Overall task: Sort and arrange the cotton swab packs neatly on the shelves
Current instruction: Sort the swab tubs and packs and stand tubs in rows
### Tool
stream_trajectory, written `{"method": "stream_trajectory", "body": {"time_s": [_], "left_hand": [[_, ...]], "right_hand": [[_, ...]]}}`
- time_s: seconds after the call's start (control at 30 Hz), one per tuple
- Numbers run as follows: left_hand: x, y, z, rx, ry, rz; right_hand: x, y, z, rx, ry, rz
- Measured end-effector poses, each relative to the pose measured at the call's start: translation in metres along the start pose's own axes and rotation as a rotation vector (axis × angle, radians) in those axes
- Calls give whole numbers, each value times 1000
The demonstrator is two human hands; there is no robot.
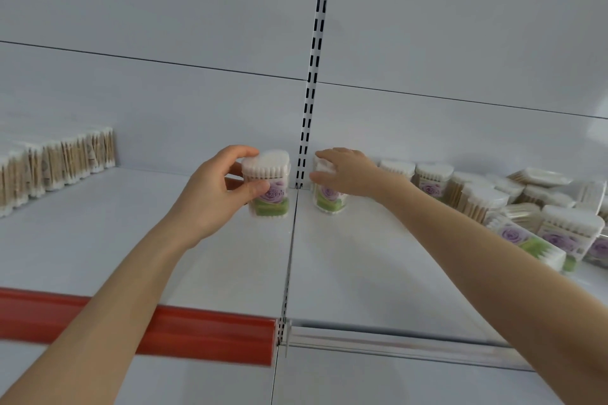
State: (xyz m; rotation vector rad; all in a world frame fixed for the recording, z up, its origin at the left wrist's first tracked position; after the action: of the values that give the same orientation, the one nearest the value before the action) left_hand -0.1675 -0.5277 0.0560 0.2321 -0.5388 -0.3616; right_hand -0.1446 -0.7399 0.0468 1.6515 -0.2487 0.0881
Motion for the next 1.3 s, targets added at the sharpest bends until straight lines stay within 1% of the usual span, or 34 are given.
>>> {"method": "stream_trajectory", "body": {"time_s": [0.1,0.13,0.17,0.23,0.3,0.33,0.4,0.47,0.53,0.6,0.73,0.77,0.8,0.87,0.9,0.97,1.03,1.1,1.2,1.3], "left_hand": [[-1,-3,4,3,-1,-14],[-2,-3,5,4,-1,-21],[-2,-4,6,1,0,-28],[-3,-6,8,-25,9,-49],[-4,-11,11,-69,17,-79],[-5,-13,13,-95,22,-93],[-6,-20,19,-150,32,-123],[-6,-29,25,-198,41,-150],[-5,-38,32,-216,40,-171],[-6,-47,41,-203,28,-198],[-9,-63,49,-130,35,-239],[-12,-64,47,-78,41,-229],[-16,-64,46,31,37,-212],[-27,-67,39,385,10,-214],[-35,-72,33,546,3,-250],[-49,-84,16,733,20,-348],[-59,-94,-1,819,47,-433],[-65,-99,-15,911,67,-492],[-69,-99,-15,942,23,-464],[-69,-98,-13,944,20,-446]], "right_hand": [[-3,-4,3,40,12,-44],[-5,0,1,61,26,-29],[-8,9,-1,88,46,16],[-20,41,-4,216,72,199],[-39,73,2,453,46,395],[-49,82,5,578,32,434],[-66,88,0,765,51,392],[-82,90,-14,839,134,302],[-96,91,-28,827,215,223],[-104,89,-36,794,236,172],[-112,88,-25,680,132,202],[-114,86,-20,643,102,211],[-115,84,-13,612,72,224],[-116,77,1,572,2,258],[-115,72,6,556,-29,268],[-114,60,8,514,-59,249],[-112,48,4,488,-66,225],[-110,43,1,474,-68,236],[-105,43,-1,452,-67,244],[-101,40,0,464,-67,233]]}}
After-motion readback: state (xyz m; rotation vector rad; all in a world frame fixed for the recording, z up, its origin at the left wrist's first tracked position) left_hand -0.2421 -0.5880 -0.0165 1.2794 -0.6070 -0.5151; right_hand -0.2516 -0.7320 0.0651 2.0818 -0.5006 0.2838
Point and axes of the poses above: each hand's wrist, its own x-axis towards the middle knuckle, its own y-axis out of the back of the hand, z = x × y, the point moved 10 cm from there along x, towards the middle knuckle, and after that the axes turned 3 degrees about y, right-handed, at the moved point
